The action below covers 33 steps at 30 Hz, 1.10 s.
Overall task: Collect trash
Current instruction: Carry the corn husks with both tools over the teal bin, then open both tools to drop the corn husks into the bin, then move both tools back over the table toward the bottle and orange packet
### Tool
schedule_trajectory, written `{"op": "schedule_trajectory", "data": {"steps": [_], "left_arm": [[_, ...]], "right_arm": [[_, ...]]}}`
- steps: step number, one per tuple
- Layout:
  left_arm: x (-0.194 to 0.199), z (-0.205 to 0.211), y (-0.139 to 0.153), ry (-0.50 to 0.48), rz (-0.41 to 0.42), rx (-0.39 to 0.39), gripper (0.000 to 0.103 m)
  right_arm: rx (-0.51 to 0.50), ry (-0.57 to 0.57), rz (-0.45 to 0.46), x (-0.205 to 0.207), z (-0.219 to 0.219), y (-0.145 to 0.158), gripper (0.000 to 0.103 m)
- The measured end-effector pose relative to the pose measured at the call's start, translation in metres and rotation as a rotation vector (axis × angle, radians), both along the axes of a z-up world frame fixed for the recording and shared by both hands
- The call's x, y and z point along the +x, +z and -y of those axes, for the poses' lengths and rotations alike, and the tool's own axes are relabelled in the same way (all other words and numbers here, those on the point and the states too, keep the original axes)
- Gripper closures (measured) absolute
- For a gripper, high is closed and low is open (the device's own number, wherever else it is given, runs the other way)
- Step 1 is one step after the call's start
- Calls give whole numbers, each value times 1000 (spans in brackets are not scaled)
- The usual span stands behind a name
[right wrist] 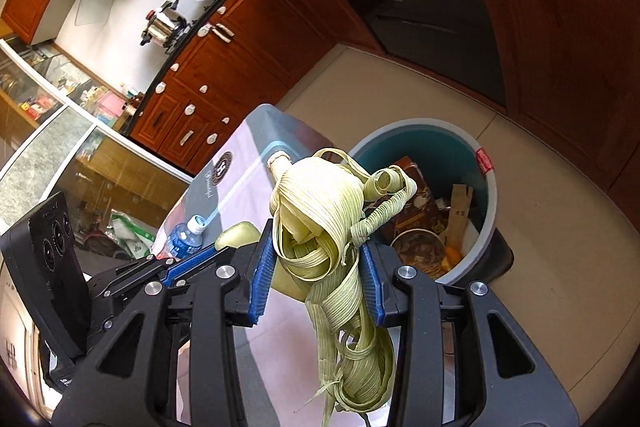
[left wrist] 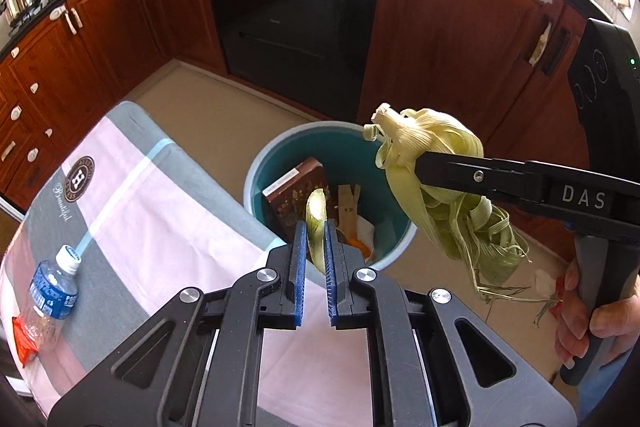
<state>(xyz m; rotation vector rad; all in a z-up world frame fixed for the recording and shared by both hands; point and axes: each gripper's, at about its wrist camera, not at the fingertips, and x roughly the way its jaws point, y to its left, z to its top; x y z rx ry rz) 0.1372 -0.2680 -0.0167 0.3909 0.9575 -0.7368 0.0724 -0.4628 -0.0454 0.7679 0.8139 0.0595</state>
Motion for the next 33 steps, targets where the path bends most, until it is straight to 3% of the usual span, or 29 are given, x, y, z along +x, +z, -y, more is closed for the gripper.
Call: {"op": "schedule_trajectory", "data": {"steps": [7,17,18,20,21,27,33], "left_arm": [[35,22,-44,9,-88,35,94],[54,31,-84,23,-192,60,92],[55,31,-85,27,-194,58,89],[56,27,-82,38,-186,44,60],[57,24,-79,44,-172,34,54],[55,10,-61,69,-156,-13,37],[47,-10,-43,92,-138,-41,19]], "right_arm": [[34,-64,-115,26,25,-49,66],[62,-47,-246,57,14,-103,60],[62,-49,-250,58,13,-104,55],[59,-54,-250,59,11,-101,45],[51,-56,-246,59,10,-99,38],[27,-57,-245,58,4,-86,19],[41,-72,-259,50,-4,-73,12]]}}
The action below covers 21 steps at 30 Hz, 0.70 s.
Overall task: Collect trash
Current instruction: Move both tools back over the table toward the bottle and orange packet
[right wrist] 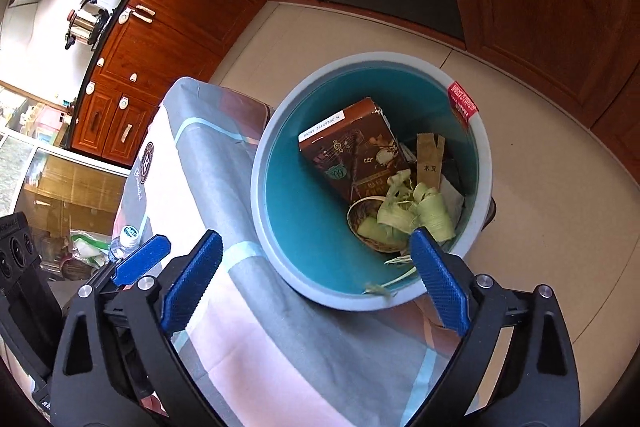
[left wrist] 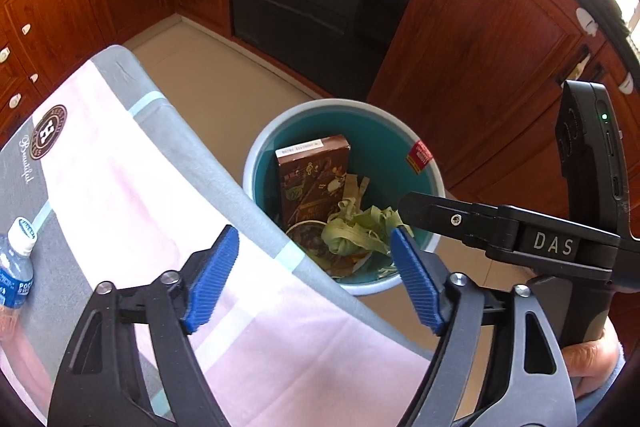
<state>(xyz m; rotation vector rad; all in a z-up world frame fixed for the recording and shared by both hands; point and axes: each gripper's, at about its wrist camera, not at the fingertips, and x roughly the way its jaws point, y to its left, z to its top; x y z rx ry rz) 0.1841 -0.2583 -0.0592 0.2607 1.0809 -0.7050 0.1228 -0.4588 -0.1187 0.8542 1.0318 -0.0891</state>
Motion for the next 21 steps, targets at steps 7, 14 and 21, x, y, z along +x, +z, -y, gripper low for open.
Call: {"op": "schedule_trajectory", "data": {"steps": [7,14,21], "left_arm": [[-17,-28,22,28,49,-26,9],[-36,-56,46,43,95,-48,6],[-50,-94,66,77,143,-71,4]], "right_arm": [[-27,11,12,-12,-17,21,12],[-58,38,36,-28,-37,45,12],[-86,81,53,-36,-66,70,8]]}}
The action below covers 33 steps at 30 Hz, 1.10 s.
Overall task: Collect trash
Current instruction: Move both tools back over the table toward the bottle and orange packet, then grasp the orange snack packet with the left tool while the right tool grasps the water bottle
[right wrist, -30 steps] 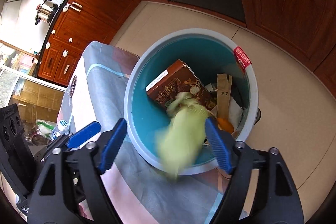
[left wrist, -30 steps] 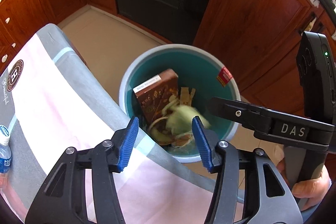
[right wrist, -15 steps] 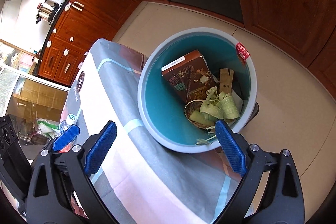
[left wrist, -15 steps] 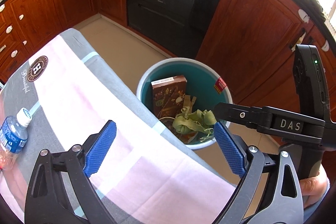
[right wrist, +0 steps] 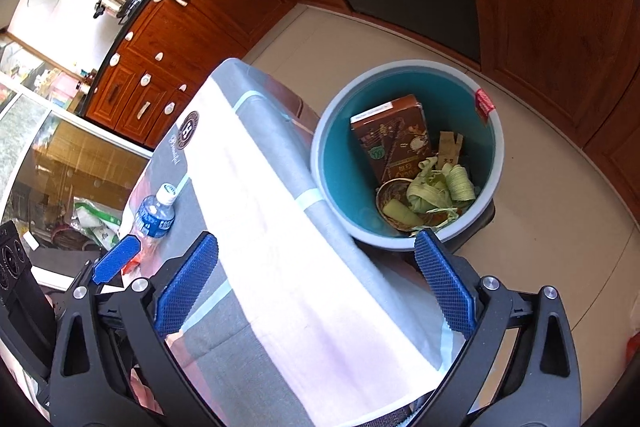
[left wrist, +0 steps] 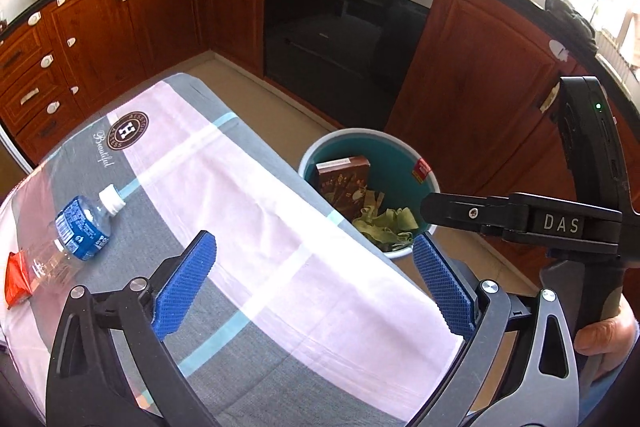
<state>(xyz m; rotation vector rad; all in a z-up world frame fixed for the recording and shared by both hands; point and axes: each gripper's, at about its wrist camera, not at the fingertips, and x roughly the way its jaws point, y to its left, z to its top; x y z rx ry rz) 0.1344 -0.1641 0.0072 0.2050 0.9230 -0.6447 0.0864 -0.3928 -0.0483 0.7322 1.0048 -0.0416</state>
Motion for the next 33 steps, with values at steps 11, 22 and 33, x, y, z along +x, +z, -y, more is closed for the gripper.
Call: {"op": "schedule_trajectory", "data": {"steps": [11,22,33], "left_arm": [[1,-74,17,106,35,-15,4],[21,-184,-2,270,12,2,4],[67,-333,-36,527,-45,56,4]], "right_arm": [[-36,112,4,19,-67,25,8],[-61,263,-67,66,-161,20,8],[5,255,-168,147,-267,-11,8]]}}
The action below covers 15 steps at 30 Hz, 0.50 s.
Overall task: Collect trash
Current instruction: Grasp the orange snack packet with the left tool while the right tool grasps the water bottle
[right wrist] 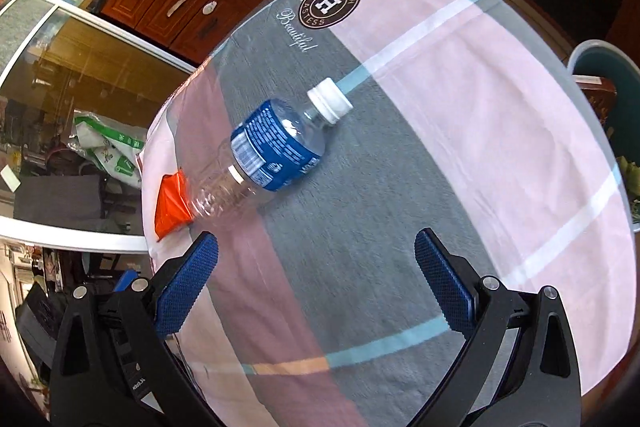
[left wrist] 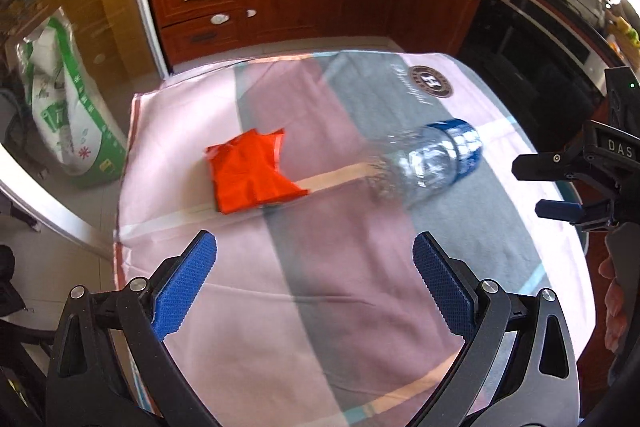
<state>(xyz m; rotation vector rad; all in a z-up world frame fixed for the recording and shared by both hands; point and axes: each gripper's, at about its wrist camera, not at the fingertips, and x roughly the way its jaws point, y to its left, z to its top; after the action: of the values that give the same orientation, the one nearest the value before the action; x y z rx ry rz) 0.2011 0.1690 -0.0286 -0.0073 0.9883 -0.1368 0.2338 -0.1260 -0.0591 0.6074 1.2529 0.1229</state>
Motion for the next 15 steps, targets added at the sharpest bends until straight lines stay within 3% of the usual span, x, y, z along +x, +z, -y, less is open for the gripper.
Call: {"op": "schedule_trajectory", "data": {"steps": [9,15], "left_arm": [[44,-62,-19,99,-49,-5,4],[72,-62,-32,84,-72,-8,4]], "right_arm": [[-33,-136,-42,53,-43,-22,8],[-73,-92,-33,67,-63,-33,8]]}}
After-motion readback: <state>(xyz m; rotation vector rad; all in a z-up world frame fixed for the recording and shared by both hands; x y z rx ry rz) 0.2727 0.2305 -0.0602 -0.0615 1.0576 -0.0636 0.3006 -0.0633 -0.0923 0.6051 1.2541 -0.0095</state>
